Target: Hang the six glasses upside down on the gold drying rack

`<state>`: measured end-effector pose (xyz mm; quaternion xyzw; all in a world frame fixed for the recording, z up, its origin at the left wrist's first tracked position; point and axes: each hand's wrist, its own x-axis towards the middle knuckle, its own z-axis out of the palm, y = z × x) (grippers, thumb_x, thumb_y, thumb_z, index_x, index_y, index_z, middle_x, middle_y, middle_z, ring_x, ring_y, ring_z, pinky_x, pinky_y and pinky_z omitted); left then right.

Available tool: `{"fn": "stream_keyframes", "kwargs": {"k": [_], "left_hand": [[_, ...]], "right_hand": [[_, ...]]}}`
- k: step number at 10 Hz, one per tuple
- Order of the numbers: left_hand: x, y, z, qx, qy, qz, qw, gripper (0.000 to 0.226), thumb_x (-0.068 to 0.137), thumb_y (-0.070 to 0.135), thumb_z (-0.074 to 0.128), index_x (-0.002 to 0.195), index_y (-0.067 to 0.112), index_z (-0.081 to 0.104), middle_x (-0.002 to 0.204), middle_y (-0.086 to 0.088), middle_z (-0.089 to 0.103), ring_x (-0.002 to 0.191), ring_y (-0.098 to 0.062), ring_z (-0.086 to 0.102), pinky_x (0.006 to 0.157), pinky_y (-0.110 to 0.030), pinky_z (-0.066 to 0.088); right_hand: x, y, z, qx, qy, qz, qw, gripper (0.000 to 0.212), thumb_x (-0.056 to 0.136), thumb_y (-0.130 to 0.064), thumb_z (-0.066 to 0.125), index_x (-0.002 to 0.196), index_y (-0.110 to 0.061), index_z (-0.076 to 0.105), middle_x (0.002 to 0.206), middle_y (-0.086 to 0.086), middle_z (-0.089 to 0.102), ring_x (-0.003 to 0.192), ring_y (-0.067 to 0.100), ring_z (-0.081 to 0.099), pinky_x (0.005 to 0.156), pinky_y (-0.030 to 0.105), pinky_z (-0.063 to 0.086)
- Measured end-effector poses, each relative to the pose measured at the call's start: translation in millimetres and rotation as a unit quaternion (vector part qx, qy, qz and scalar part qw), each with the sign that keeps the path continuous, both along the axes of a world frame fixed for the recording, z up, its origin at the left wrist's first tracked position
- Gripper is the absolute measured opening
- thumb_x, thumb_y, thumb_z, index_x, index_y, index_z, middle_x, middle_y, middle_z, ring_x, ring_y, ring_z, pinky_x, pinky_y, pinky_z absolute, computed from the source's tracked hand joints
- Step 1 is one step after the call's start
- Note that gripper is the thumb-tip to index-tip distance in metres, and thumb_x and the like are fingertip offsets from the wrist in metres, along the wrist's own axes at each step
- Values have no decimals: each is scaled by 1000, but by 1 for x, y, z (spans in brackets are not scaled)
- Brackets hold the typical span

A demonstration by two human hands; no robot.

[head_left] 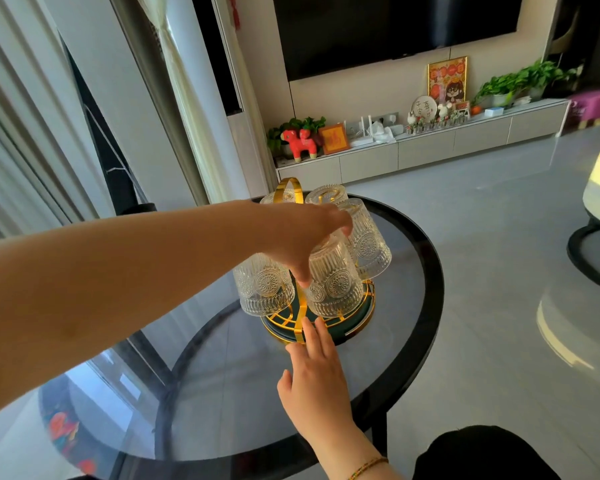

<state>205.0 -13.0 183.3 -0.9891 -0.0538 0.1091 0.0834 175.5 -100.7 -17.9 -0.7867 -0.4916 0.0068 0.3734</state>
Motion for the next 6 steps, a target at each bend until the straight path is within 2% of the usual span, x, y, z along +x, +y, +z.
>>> {"fn": "stream_keyframes", "kwargs": {"k": [1, 2, 4, 5, 6], "left_hand": [[-2, 7, -1, -73, -29, 38, 996, 83, 56, 27, 80, 121, 25, 28, 123, -4, 48, 85, -12, 46, 66, -19, 36], [-4, 11, -2, -97, -40, 57, 993, 81, 57, 32, 79, 121, 23, 29, 128, -7, 48, 96, -16, 44, 80, -28, 37], [-9, 9, -3, -56, -66, 59, 994, 76, 62, 42, 73, 125, 24, 35, 132, -4, 48, 116, -23, 46, 97, -38, 38], [-19, 6, -1, -18, -93, 41, 995, 66, 71, 44, 64, 128, 24, 37, 139, 0, 41, 125, -20, 39, 102, -37, 33], [-39, 3, -14, -53, -222, 9, 973, 47, 77, 40, 59, 119, 19, 50, 132, -3, 50, 121, -21, 43, 99, -36, 36]], "right_hand": [[-1, 0, 1, -5, -3, 1, 1000, 24, 90, -17, 45, 112, -10, 50, 153, 9, 11, 140, 24, -4, 114, 35, 4], [-1, 0, 1, -1, -4, -1, 1000, 24, 90, -16, 47, 112, -9, 51, 153, 10, 14, 140, 25, -1, 114, 36, 6], [-1, -1, 3, -8, -6, -3, 1000, 25, 90, -16, 47, 113, -9, 51, 152, 11, 15, 140, 26, 0, 114, 36, 6], [-1, -1, 4, -21, 0, 0, 1000, 28, 91, -17, 45, 116, -9, 50, 153, 11, 13, 140, 26, -2, 114, 36, 5], [-2, -1, 3, -22, -2, -4, 1000, 28, 91, -17, 46, 117, -9, 50, 153, 10, 13, 140, 26, -1, 114, 36, 7]]}}
